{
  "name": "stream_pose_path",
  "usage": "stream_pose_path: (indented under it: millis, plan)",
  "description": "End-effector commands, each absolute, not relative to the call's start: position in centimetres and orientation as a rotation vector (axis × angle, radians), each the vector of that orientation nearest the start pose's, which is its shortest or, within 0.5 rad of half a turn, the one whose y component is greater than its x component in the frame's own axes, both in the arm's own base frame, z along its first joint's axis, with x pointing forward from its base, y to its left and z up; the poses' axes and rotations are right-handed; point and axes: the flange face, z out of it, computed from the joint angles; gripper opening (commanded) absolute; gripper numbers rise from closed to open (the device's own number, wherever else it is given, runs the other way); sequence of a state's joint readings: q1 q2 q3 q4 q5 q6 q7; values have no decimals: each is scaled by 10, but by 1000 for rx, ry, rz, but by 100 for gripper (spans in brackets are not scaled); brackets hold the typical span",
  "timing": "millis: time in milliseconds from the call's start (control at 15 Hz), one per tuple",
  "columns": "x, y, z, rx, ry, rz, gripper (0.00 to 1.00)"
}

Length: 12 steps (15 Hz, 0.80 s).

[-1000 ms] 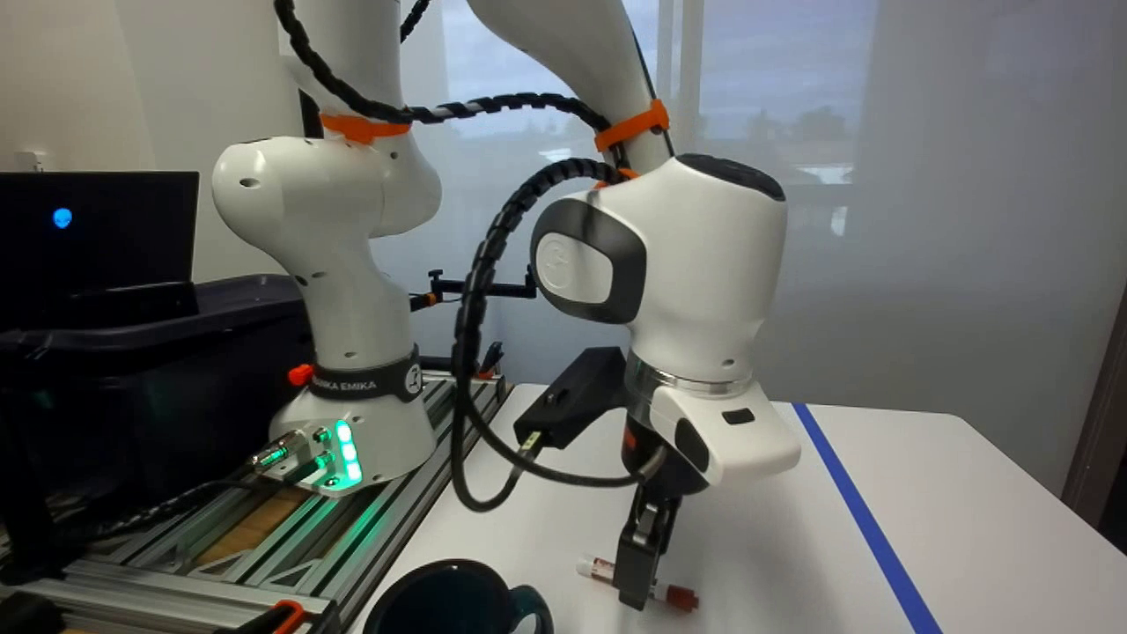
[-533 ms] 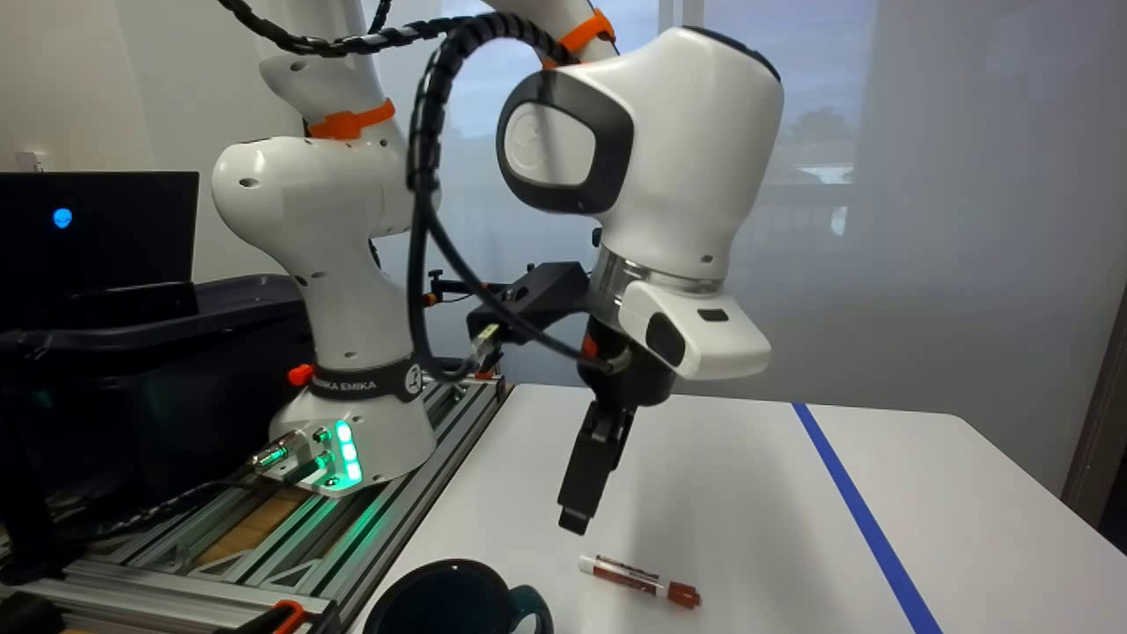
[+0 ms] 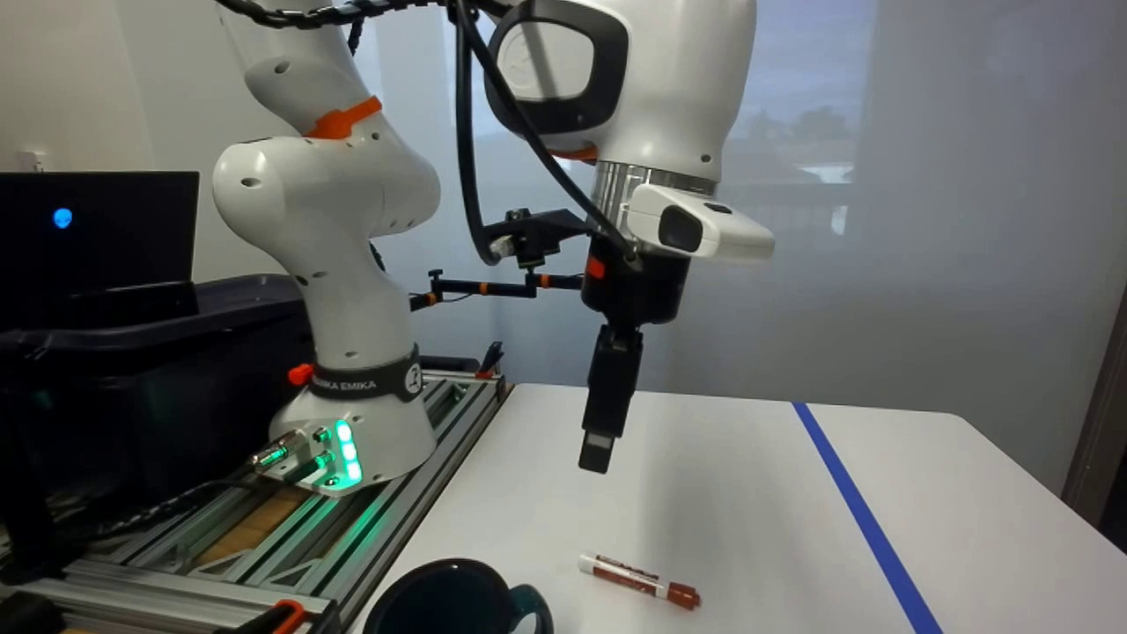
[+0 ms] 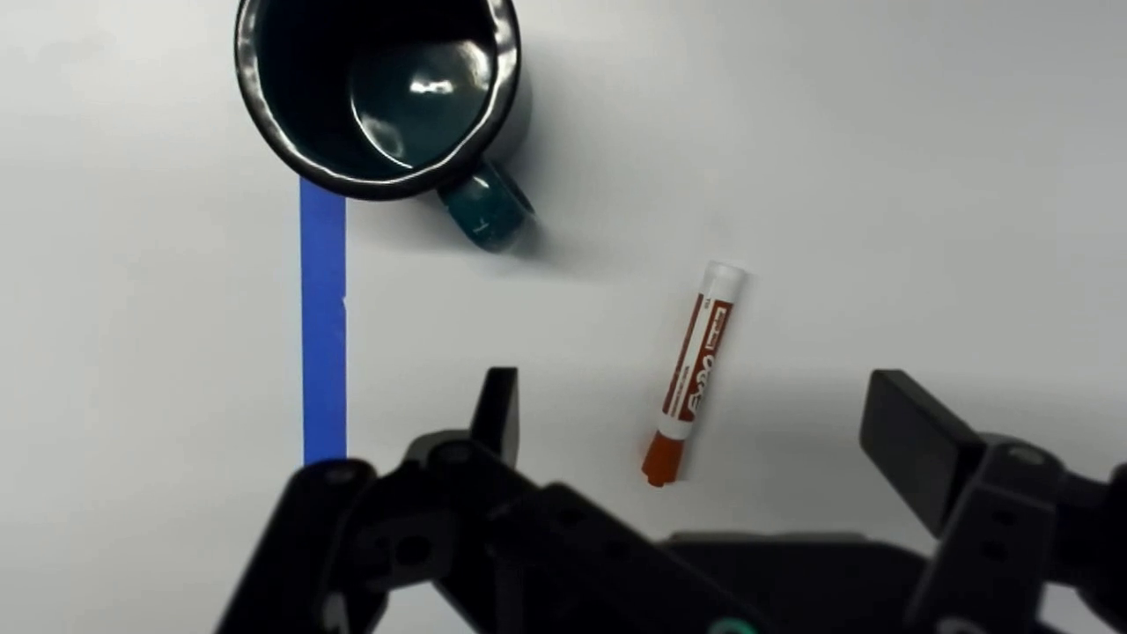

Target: Take the red marker out of the mug.

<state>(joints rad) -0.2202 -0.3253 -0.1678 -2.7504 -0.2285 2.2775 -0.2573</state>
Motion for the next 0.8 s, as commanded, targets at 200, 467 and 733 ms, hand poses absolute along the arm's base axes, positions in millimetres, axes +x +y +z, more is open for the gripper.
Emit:
stream_pose_path:
  millis: [200, 467, 733]
  plan:
    - [336, -139, 299, -3180, -65, 299, 100]
    - [336, -139, 299, -3180, -65, 299, 100]
    - [336, -139, 299, -3180, -64, 299, 100]
